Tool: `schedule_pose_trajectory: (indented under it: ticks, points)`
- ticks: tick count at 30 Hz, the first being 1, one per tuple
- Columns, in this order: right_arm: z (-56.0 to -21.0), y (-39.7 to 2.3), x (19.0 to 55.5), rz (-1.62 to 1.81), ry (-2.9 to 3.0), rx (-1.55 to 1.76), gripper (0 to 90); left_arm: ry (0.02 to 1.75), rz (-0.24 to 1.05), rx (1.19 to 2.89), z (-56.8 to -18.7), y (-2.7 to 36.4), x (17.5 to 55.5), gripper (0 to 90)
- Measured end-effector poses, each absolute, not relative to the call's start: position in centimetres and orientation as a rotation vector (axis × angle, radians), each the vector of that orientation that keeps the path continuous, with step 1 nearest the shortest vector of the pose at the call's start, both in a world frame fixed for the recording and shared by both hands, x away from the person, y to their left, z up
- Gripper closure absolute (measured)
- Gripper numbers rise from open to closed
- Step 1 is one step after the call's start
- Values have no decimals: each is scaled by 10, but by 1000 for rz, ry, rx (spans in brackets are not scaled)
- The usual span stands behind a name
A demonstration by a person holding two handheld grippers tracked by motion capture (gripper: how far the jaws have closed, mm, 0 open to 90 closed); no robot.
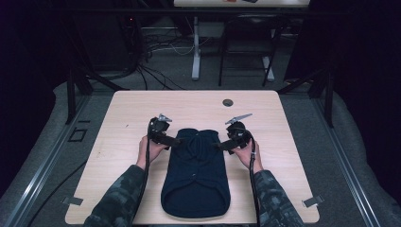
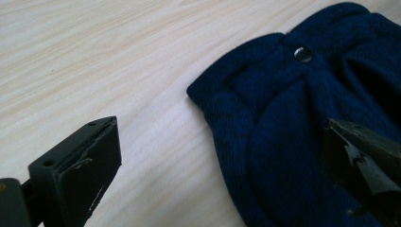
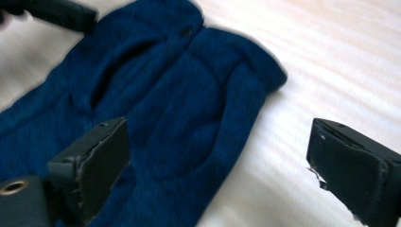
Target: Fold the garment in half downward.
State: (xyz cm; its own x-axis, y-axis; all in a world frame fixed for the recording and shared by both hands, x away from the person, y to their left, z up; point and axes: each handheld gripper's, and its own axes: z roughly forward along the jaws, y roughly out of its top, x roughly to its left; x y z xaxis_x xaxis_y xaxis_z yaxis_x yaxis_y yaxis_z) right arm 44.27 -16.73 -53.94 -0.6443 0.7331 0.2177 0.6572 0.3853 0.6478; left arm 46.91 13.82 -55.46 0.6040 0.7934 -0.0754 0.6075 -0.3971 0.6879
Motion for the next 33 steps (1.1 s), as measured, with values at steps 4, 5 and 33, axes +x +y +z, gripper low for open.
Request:
schedule_pose_trajectory:
  ticks: [4, 5, 33]
  points:
    - [-539, -162, 452, 1088, 2503, 1283, 84, 1119, 338, 2145, -558, 132, 475, 13]
    - [-539, -160, 454, 1073, 2498, 1283, 92, 1121, 338, 2153, -560, 130, 476, 13]
    - [-566, -138, 480, 990, 2545, 1372, 484, 1088, 260, 2183, -571, 119, 481, 470]
